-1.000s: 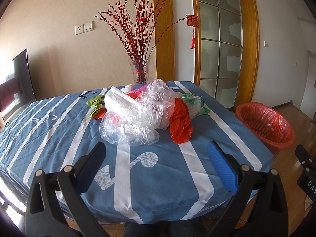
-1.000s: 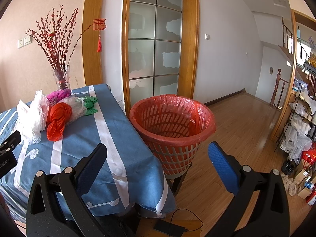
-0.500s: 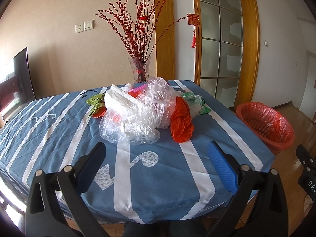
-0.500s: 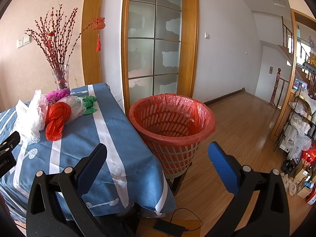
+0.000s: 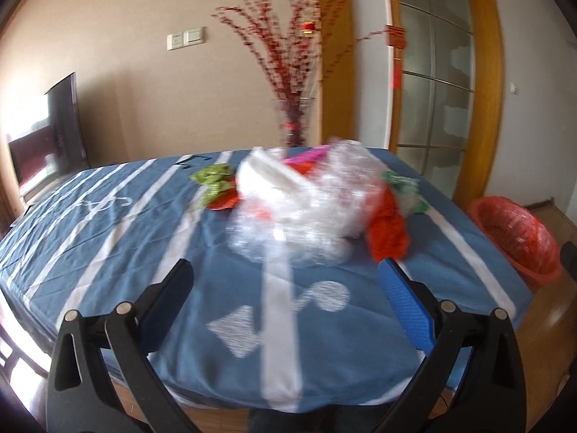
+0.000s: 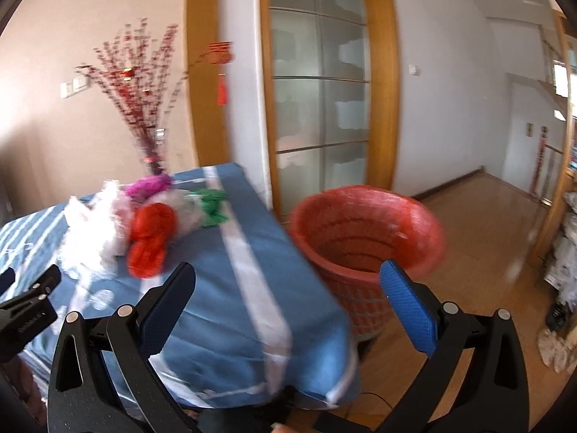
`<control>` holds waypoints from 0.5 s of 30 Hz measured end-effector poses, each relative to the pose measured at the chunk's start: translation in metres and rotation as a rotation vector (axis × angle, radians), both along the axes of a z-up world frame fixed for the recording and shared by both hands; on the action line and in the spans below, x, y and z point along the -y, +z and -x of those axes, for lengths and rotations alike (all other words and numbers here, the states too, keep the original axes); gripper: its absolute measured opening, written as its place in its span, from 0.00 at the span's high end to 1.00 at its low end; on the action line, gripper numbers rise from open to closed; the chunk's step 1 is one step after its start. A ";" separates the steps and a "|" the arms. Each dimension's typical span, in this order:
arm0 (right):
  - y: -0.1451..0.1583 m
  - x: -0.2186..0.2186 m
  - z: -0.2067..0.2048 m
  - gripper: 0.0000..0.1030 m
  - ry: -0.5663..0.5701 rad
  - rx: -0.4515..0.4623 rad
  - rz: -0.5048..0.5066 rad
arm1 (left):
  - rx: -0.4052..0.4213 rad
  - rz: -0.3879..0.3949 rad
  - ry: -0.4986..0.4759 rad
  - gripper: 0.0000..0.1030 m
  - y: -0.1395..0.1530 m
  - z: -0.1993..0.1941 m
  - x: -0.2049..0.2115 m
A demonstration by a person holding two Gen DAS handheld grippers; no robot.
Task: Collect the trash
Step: 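Grasp the clear bubble-wrap bag with the right gripper and lift it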
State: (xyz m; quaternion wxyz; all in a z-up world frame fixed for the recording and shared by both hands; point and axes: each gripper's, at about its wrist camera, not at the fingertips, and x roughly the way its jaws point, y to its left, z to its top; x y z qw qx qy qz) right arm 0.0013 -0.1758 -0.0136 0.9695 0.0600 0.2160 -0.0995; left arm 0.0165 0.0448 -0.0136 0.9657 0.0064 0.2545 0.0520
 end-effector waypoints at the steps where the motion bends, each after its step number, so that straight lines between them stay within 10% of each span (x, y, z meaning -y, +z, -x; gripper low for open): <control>1: 0.002 -0.007 -0.008 0.02 0.038 -0.001 -0.013 | -0.001 0.002 0.015 0.04 0.000 -0.002 -0.008; 15: 0.012 -0.118 -0.126 0.37 0.400 -0.094 -0.031 | -0.001 0.048 0.166 0.04 0.009 -0.023 -0.097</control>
